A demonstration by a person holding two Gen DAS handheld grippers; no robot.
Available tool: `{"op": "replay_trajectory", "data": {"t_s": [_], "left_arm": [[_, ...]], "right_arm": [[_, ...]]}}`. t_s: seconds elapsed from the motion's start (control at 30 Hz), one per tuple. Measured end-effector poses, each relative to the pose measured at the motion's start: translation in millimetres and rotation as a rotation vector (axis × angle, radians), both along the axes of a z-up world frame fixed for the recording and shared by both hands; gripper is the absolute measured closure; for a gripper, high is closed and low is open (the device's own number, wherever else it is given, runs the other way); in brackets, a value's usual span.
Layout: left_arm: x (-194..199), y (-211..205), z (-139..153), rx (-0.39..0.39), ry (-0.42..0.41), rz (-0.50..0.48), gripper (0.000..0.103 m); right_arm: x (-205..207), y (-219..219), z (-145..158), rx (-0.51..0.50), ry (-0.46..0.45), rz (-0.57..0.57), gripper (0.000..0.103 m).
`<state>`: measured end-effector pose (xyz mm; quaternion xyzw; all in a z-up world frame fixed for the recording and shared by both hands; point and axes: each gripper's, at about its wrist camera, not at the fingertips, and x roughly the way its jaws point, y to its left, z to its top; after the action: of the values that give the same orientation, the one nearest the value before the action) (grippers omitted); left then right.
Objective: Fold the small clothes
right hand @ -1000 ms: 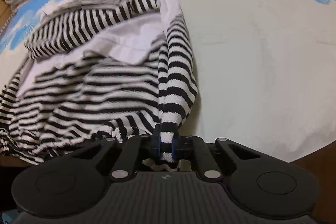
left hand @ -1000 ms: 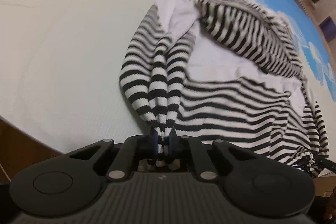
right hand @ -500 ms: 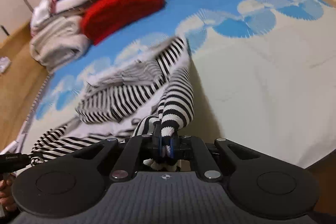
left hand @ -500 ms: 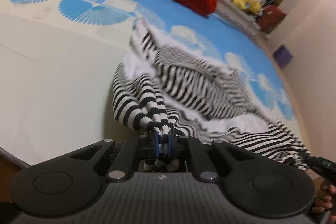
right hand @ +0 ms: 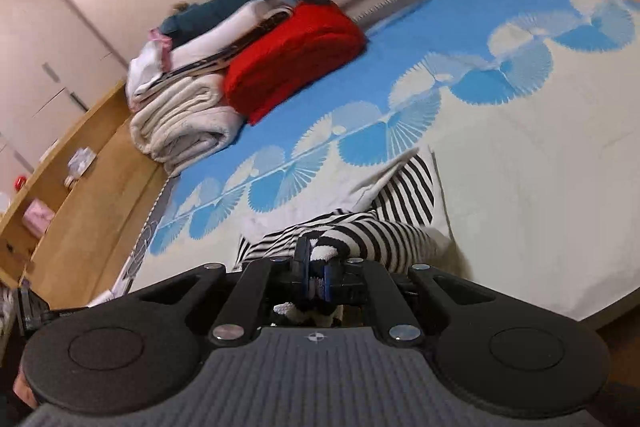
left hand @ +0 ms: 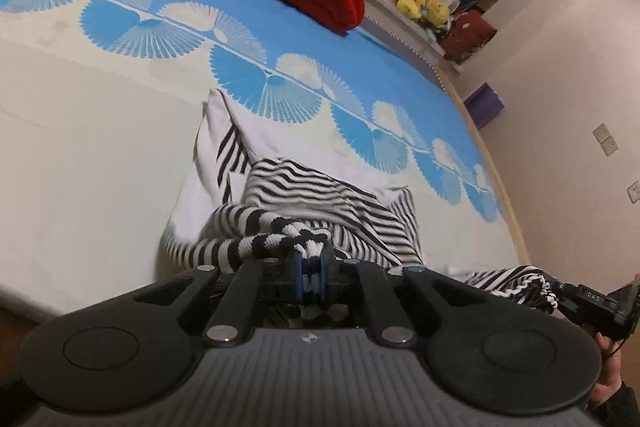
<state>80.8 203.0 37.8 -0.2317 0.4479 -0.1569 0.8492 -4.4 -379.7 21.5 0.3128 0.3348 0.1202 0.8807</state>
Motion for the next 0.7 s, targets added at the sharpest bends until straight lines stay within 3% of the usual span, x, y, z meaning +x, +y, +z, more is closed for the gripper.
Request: {"op": "replay_trajectory", "data": {"t_s": [0.07,0.2,0.37,0.47,0.53,0.57,0.63,0.7], "left_arm": [[42,-1,-23,0.004,0.077,0.034,0.095],[123,-7,-70,0.069,0.184,0.058,0.095],[172,-5,-119,0.084,0.263,0.094,0.093],[186,3,-123,0.008,0.266,0.119,0.087],[188,13,-121,-0.052,0.247,0.139,0.071],[186,15,-119,-0.060,0.237,0.160,0.069],[184,22,-114,-0.066,0.214,0.178,0.069],[181,24,-109,-0.043,0.180,0.166,0.066]], "right_arm": [[36,4,-15,-0.004,0.038,-0.010,0.097],[130,10,-61,-0.024,0.196,-0.034,0.097],[212,21,-107,-0.095,0.296,-0.058,0.095],[222,19,-131,-0.082,0.302,-0.100,0.089],[223,7,-146,-0.031,0.332,-0.147,0.087],[225,-2,-148,0.013,0.362,-0.195,0.084],[225,-15,-143,0.047,0.327,-0.246,0.079],[221,-24,-135,-0.007,0.290,-0.279,0.078]]}}
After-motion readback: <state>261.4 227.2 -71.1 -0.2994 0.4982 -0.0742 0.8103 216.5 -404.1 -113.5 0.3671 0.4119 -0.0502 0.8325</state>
